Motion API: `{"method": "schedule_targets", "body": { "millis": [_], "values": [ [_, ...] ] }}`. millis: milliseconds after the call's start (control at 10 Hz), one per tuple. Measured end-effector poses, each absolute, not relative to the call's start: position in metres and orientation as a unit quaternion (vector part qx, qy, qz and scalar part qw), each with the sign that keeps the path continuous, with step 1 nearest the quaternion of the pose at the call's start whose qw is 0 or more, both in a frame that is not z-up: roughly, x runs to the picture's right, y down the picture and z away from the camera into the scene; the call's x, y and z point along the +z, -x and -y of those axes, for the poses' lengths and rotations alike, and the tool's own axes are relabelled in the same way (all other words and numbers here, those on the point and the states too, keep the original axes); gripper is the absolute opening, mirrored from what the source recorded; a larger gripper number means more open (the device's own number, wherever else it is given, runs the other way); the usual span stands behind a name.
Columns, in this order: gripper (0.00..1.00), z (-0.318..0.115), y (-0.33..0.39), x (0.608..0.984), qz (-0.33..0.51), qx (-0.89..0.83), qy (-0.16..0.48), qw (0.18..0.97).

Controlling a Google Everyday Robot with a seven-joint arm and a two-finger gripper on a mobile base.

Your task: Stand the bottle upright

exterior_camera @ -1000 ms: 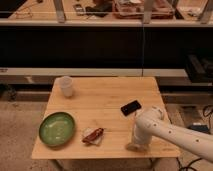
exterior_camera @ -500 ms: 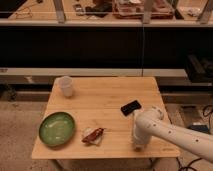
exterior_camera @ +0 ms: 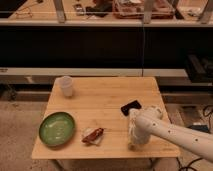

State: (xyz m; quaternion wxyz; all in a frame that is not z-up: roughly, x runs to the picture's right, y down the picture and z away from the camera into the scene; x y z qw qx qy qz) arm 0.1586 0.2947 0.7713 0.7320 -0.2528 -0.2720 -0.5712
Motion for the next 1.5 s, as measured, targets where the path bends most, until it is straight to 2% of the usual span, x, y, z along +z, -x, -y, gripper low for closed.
{"method": "schedule_targets", "body": {
  "millis": [500,1500],
  "values": [
    [0.21,-0.275,-0.154,0.755,0.292,-0.557,0.228,0.743],
    [0.21,-0.231,-0.155,0.704,0.407,-0.503,0.205,0.734]
  ]
}}
